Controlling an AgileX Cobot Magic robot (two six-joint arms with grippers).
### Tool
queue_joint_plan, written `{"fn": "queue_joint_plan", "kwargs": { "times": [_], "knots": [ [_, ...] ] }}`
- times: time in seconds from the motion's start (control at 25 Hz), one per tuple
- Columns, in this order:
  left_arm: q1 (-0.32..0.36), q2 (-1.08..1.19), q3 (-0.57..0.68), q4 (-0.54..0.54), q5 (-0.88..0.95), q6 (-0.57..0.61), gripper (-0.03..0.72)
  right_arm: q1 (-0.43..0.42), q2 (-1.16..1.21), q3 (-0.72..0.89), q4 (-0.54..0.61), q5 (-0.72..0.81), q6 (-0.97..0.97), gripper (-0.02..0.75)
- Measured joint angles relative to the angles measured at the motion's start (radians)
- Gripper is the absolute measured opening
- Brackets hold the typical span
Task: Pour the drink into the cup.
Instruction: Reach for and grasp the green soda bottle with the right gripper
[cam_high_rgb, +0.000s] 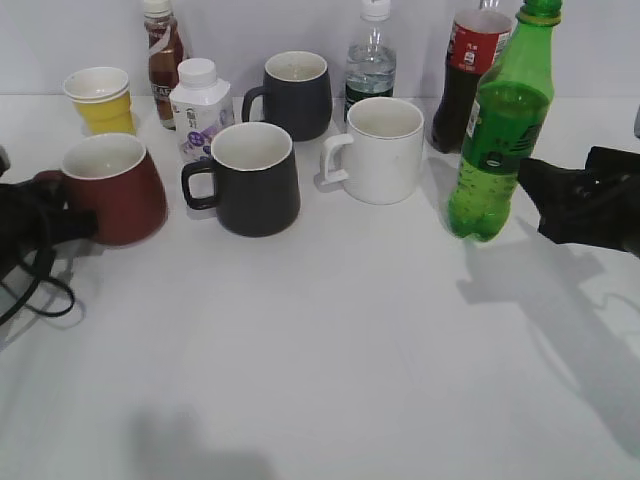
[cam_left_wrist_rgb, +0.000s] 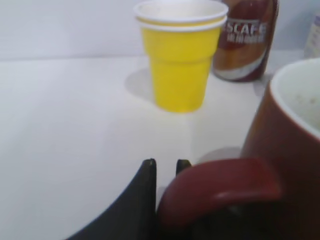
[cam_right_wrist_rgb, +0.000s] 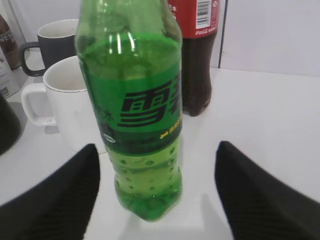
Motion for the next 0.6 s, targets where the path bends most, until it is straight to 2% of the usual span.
{"fn": "queue_joint_plan", "kwargs": {
  "times": [0.16,0.4,0.48,0.6],
  "knots": [
    [0.0,-0.104,0.101,-0.001,0.022,0.0,0.087,0.0,0.063,0.0,-0.015,-0.063,0.005,0.629],
    [0.0,-0.271,0.181,0.015,0.024,0.0,0.087,0.0,0.263,-0.003,-0.056,-0.331,0.027,0.637],
    [0.0,-0.318,0.196,0.058,0.023,0.0,0.087,0.0,0.328,-0.013,-0.055,-0.395,0.03,0.637],
    [0.0,-0.395,0.208,0.161,0.04,0.0,0.087,0.0,0.409,-0.043,-0.055,-0.413,0.031,0.636]
  ]
}}
